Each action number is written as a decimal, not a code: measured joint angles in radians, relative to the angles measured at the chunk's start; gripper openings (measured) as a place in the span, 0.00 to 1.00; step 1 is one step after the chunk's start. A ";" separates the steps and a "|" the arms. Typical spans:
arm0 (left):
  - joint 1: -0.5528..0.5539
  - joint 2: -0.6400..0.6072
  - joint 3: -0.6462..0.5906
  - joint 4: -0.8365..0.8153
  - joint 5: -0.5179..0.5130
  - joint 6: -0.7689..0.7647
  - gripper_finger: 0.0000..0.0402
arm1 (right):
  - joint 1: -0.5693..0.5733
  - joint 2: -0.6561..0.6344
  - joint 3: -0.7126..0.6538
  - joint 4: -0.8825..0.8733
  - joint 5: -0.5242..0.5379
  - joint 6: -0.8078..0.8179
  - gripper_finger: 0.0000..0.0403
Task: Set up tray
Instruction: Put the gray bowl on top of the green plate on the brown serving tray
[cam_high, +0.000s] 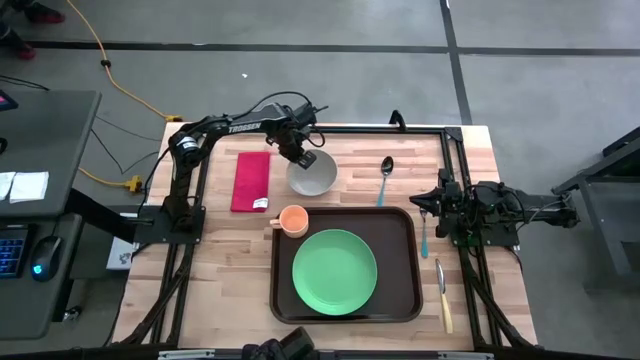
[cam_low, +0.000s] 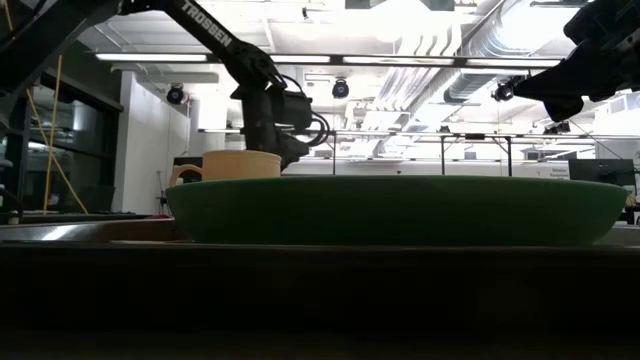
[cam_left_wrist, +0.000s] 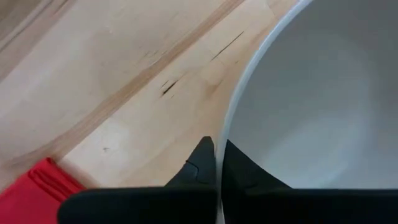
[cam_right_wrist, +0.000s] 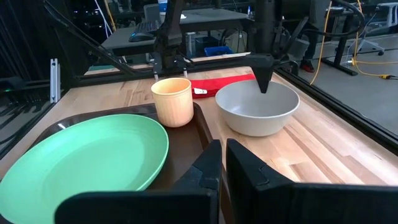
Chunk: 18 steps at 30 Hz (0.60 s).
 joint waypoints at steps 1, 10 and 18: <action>0.000 0.000 0.000 0.003 0.000 0.000 0.05 | 0.000 0.000 0.000 0.000 0.000 0.000 0.00; 0.000 0.003 0.013 0.006 0.008 0.010 0.05 | 0.000 0.000 0.000 0.000 0.000 0.000 0.00; 0.012 0.005 0.115 -0.003 -0.009 0.032 0.05 | 0.000 0.000 0.000 -0.001 0.000 0.000 0.00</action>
